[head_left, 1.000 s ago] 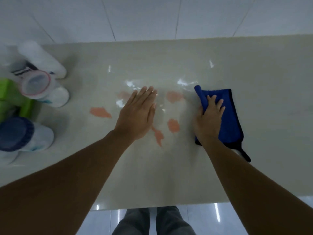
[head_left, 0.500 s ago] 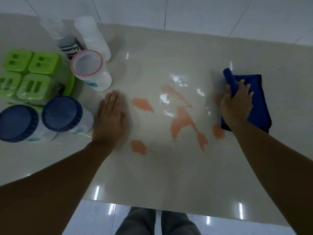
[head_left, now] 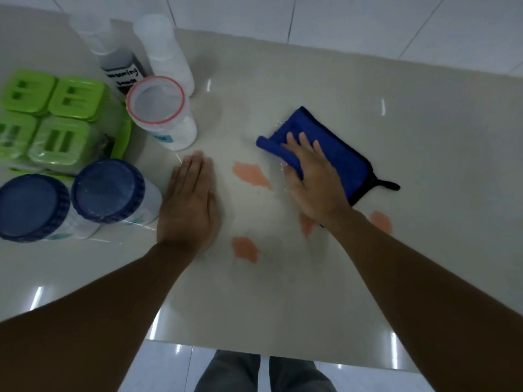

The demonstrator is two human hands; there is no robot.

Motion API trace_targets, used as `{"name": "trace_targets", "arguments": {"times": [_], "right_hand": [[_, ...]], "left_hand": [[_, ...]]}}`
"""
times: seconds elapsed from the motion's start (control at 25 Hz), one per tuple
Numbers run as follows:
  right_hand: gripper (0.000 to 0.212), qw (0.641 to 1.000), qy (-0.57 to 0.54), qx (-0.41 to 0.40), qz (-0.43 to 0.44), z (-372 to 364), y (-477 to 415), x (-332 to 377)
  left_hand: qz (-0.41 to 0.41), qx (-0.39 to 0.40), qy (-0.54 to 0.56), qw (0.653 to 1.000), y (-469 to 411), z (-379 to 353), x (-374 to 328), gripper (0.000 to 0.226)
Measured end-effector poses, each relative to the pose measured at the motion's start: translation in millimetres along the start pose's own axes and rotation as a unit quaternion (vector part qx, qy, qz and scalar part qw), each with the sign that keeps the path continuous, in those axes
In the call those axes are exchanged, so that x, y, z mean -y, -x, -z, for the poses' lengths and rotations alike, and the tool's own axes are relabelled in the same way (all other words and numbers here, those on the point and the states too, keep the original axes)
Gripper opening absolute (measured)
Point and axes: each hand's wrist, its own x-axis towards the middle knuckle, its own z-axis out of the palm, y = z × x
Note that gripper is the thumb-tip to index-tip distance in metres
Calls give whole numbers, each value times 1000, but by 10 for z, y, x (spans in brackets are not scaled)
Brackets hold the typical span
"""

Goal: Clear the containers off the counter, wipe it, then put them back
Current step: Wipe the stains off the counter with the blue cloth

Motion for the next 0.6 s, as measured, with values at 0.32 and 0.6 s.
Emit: {"name": "trace_targets", "arguments": {"times": [0.32, 0.6], "right_hand": [[56, 973, -66, -89, -203, 543, -443, -276], [51, 999, -32, 43, 8, -71, -351, 229]], "left_hand": [[10, -10, 16, 1000, -19, 11, -34, 56], [4, -7, 19, 1000, -15, 23, -24, 55]]}}
